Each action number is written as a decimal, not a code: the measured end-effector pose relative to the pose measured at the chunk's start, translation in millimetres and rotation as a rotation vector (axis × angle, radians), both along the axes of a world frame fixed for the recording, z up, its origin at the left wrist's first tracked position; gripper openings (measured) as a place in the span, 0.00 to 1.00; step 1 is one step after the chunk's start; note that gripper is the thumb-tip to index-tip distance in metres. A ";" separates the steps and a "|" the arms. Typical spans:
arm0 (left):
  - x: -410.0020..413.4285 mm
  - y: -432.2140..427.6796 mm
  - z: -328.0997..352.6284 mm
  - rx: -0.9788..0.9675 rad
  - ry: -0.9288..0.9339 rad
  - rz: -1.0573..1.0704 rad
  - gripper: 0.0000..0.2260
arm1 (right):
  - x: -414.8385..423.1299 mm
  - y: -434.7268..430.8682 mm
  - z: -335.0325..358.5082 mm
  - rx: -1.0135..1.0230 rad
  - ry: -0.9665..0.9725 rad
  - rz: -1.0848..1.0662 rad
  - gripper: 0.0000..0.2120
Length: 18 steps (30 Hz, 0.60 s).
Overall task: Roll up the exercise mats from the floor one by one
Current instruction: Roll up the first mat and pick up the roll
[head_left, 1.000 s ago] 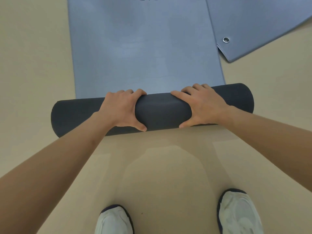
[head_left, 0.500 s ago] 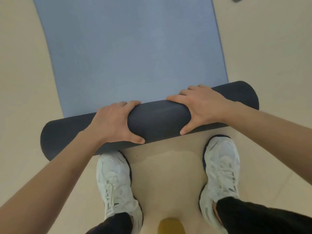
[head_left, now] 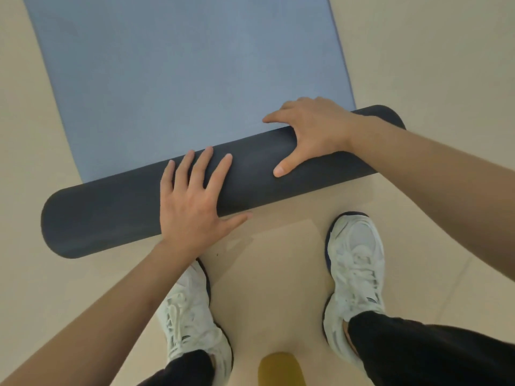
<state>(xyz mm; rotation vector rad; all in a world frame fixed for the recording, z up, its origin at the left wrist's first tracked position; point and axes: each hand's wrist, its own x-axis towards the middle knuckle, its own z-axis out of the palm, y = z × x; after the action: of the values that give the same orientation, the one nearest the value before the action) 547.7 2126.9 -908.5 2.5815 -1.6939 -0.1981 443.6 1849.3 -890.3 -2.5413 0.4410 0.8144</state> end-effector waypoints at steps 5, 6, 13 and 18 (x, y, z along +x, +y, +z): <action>27.4 -19.2 5.4 0.023 0.064 0.014 0.45 | -17.9 15.6 -1.9 -0.164 -0.486 -0.064 0.41; 34.4 -24.4 8.8 0.041 0.096 0.020 0.45 | -22.2 21.8 -6.2 -0.209 -0.617 -0.060 0.35; 97.6 -77.3 29.2 0.263 0.466 0.111 0.40 | -33.1 34.4 -24.8 -0.483 -0.798 -0.014 0.40; 120.8 -99.9 32.0 0.197 0.436 0.141 0.44 | -10.2 12.6 -17.9 -0.498 -0.470 0.061 0.55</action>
<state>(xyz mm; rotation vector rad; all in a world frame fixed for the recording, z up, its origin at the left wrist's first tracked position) 668.4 2027.0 -876.5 2.5211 -1.3909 -0.8865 433.3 1861.9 -908.3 -3.0908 0.4506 0.1030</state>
